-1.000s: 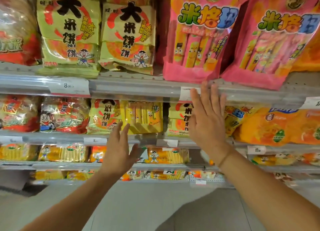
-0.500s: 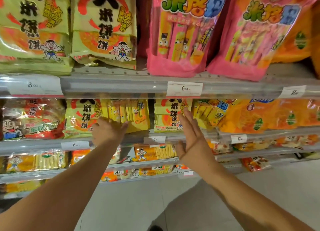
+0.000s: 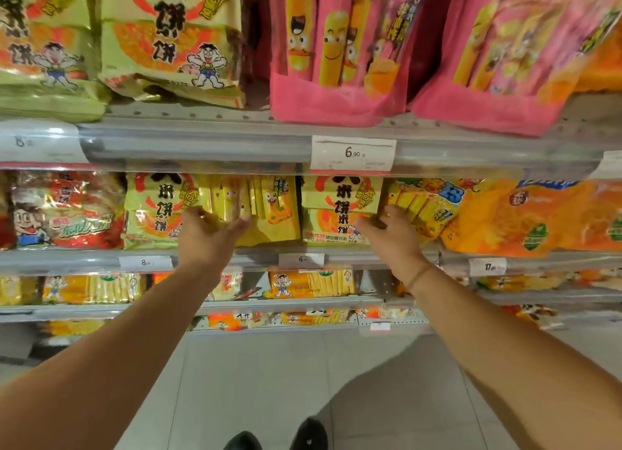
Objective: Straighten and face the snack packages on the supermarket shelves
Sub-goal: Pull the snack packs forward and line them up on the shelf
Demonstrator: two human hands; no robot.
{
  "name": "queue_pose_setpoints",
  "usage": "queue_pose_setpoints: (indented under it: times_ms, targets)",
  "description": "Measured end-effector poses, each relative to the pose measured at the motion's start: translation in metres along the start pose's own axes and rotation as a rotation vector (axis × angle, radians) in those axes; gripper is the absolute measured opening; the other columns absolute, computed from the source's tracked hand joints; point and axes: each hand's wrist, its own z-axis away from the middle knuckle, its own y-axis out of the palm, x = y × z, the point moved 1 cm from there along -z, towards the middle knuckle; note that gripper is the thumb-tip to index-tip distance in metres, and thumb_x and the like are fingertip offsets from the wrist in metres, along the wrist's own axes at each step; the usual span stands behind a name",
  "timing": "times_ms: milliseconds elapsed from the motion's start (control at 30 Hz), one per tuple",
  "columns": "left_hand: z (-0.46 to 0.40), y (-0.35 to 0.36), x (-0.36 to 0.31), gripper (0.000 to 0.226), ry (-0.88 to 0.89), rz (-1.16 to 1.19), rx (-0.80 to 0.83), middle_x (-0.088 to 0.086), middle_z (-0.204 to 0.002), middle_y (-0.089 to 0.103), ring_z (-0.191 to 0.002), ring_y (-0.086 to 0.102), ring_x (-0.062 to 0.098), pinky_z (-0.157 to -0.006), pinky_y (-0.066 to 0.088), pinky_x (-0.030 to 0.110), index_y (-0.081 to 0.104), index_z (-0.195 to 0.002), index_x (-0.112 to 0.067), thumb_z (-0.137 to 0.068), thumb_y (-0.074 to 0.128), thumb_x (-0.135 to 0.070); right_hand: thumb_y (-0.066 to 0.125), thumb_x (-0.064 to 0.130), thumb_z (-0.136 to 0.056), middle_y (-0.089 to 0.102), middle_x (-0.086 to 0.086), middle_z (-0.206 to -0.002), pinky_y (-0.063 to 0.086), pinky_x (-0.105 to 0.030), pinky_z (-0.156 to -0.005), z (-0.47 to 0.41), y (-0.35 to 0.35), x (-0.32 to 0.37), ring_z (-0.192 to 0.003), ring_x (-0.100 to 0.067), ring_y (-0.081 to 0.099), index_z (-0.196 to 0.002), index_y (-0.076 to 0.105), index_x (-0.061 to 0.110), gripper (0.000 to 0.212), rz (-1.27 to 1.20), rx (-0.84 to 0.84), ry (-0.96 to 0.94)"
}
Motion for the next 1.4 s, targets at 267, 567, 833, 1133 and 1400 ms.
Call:
queue_pose_setpoints:
  times_ms: [267,567,833,1133,1400]
  targets:
    - [0.017,-0.079,0.040,0.076,-0.075,0.205,0.048,0.016,-0.115,0.067,-0.103,0.067,0.035,-0.087,0.051,0.048,0.057,-0.121,-0.008,-0.059,0.089,-0.039,0.072,0.055,-0.078,0.062,0.001,-0.116,0.048,-0.030,-0.078,-0.022,0.015,0.009,-0.102,-0.023,0.060,-0.109,0.059,0.024,0.047,0.094,0.081,0.017]
    - [0.027,-0.140,0.064,0.047,-0.050,0.331,-0.008,0.013,-0.108,0.071,-0.097,0.070,0.030,-0.086,0.055,0.046,0.058,-0.120,-0.008,-0.078,0.078,-0.016,0.074,0.041,-0.082,0.064,0.012,-0.087,0.043,-0.028,-0.073,-0.001,0.074,0.047,-0.083,-0.017,0.061,-0.095,0.060,0.026,0.025,-0.021,0.142,-0.091]
    - [0.031,-0.181,0.085,0.043,-0.035,0.336,-0.015,0.015,-0.109,0.070,-0.099,0.069,0.033,-0.094,0.052,0.053,0.057,-0.119,-0.011,-0.081,0.076,-0.011,0.069,0.034,-0.088,0.054,-0.009,-0.133,0.046,-0.042,-0.097,0.005,0.146,0.098,-0.126,-0.032,0.049,-0.132,0.045,0.007,0.057,-0.032,0.129,-0.006]
    - [0.022,-0.181,0.081,0.039,0.020,0.314,0.146,0.007,-0.096,0.075,-0.087,0.074,0.026,-0.081,0.058,0.044,0.060,-0.108,-0.016,-0.075,0.079,-0.019,0.059,0.040,-0.091,0.059,-0.011,-0.128,0.051,-0.037,-0.085,0.044,0.143,0.093,-0.109,-0.031,0.059,-0.147,0.031,0.012,0.069,0.163,-0.050,-0.070]
    - [0.026,-0.100,0.039,0.038,0.079,0.243,0.403,-0.008,-0.092,0.067,-0.086,0.069,0.017,-0.068,0.056,0.026,0.055,-0.095,-0.034,-0.073,0.084,-0.022,0.064,0.045,-0.088,0.060,0.020,-0.117,0.051,-0.017,-0.073,0.116,0.083,0.072,-0.104,-0.004,0.062,-0.109,0.053,0.049,0.024,-0.259,0.348,-0.125]
